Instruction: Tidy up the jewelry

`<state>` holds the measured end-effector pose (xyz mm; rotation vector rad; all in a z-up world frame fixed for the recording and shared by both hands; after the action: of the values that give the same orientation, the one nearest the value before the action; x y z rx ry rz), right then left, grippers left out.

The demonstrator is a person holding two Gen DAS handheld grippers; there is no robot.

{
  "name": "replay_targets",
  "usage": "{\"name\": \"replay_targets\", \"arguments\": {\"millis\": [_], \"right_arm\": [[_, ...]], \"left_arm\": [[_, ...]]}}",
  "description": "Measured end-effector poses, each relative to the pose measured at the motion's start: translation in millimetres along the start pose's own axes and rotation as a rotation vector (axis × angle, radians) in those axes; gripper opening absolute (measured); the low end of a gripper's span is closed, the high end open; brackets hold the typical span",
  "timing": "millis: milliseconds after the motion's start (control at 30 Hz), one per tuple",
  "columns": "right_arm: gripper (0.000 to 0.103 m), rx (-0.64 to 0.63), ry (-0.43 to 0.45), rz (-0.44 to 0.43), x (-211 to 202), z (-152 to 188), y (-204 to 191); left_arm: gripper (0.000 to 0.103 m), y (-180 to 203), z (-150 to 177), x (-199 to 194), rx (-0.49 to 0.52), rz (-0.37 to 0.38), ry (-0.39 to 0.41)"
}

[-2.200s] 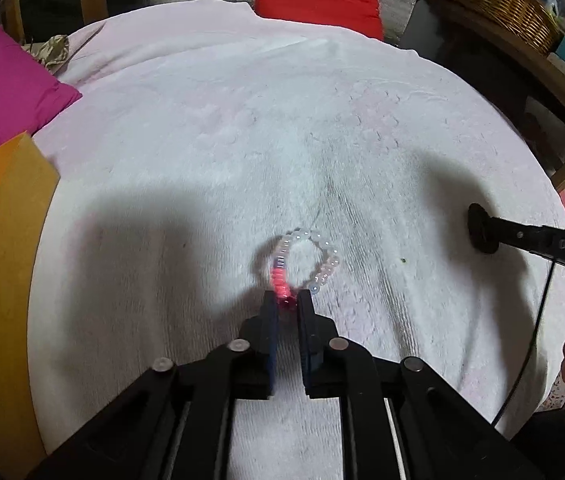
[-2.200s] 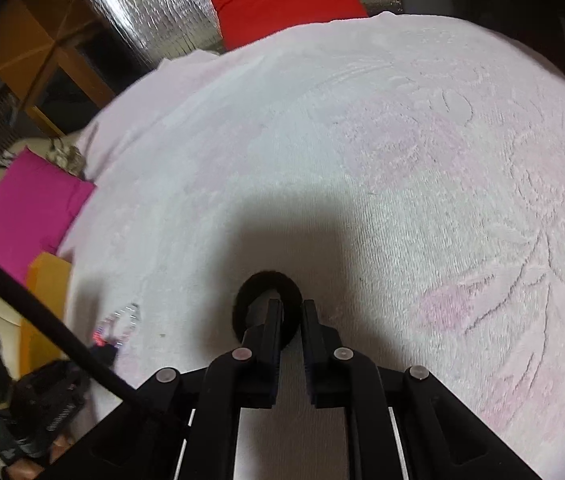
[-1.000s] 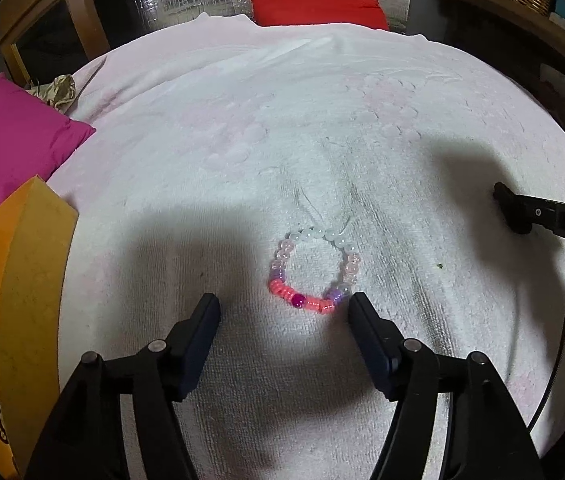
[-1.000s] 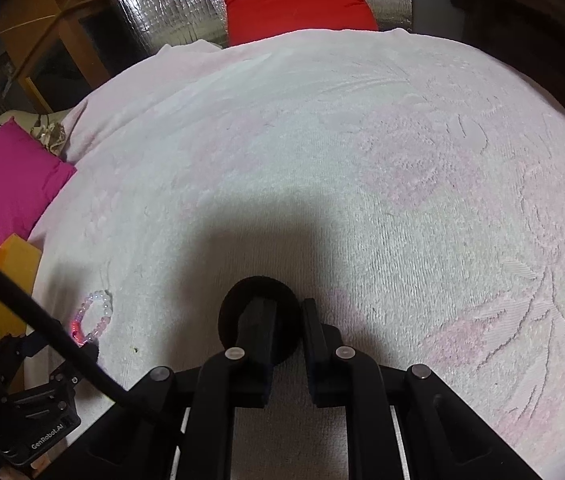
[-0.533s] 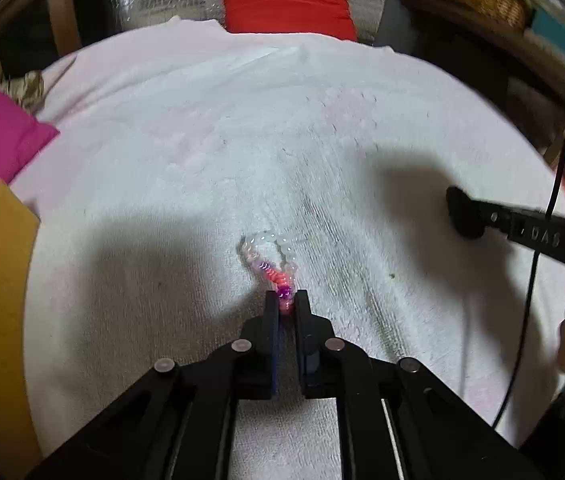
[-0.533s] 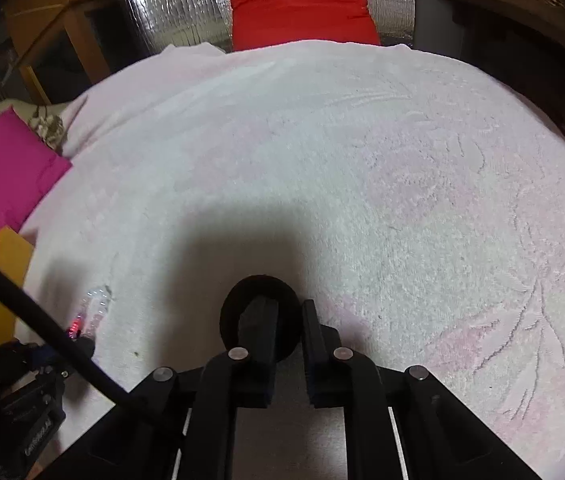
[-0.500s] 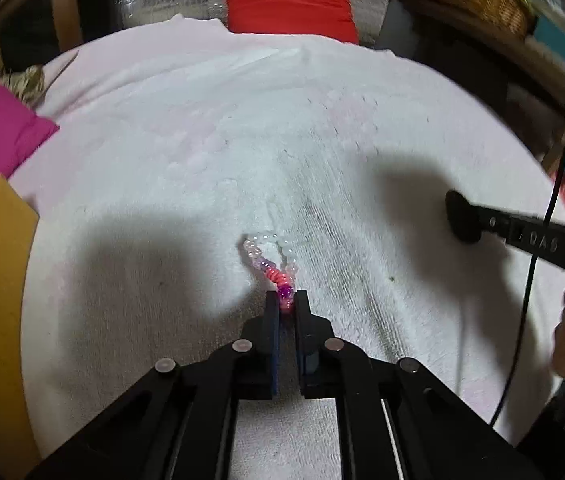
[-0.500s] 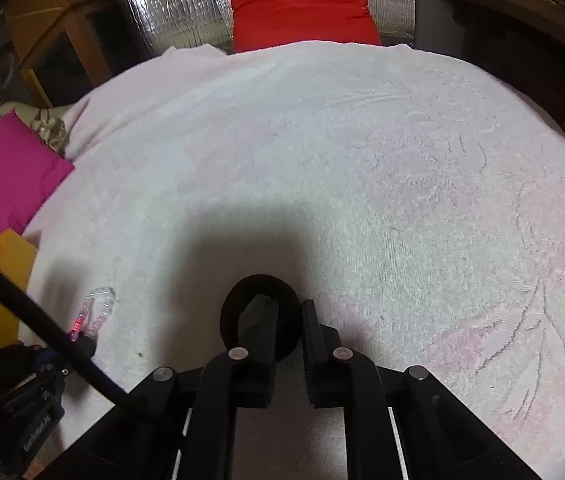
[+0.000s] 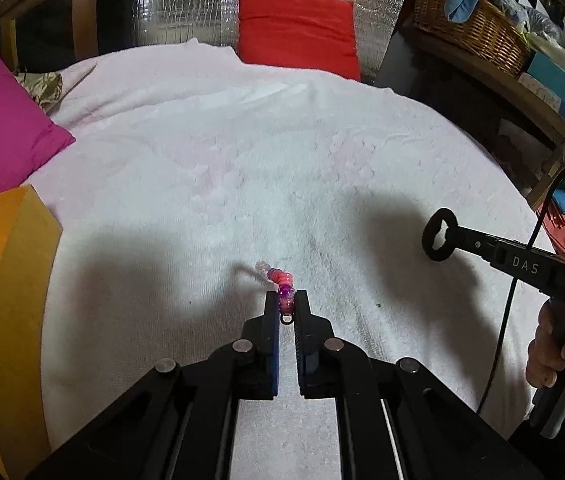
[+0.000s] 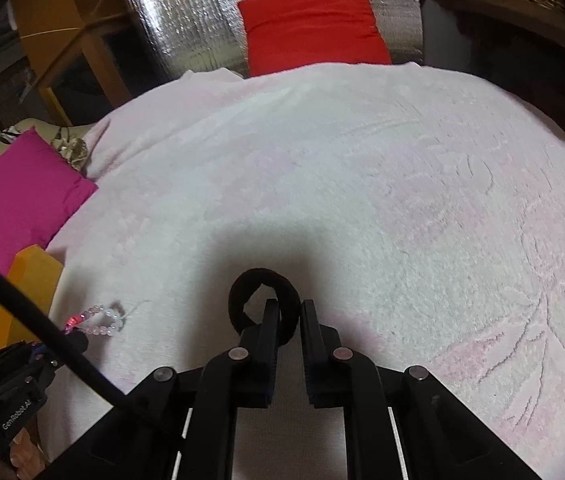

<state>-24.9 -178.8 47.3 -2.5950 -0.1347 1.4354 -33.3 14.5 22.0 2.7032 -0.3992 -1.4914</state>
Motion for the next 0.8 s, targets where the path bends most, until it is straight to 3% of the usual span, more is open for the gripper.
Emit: {"name": "replay_targets", "arguments": {"millis": [300,567,800], "right_arm": [[0.012,-0.071,0.102,-0.087,-21.0,-1.2,-32.3],[0.012,-0.146,0.182,-0.171,-34.3,1.1,-82.9],[0.012,-0.186,0.205,-0.227,-37.1,9.2,-119.4]], "left_arm": [[0.007,-4.3,-4.5,-43.4,-0.020,-0.040,0.115],[0.007,-22.7,4.3,-79.3,-0.091,-0.177,0.202],[0.007,-41.3,24.2,-104.1,-0.163,-0.250,0.237]]}}
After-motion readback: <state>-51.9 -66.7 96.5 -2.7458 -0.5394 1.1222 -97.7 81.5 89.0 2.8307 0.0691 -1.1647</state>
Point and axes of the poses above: each gripper's, at about its wrist camera, not at the fingertips, and x roughly the way its jaws point, y to its right, z to its underside, the point moved 5 cm from there along x, roughly the way its jaws point, and after that the axes turned 5 degrees about -y, right-handed, at the moved point
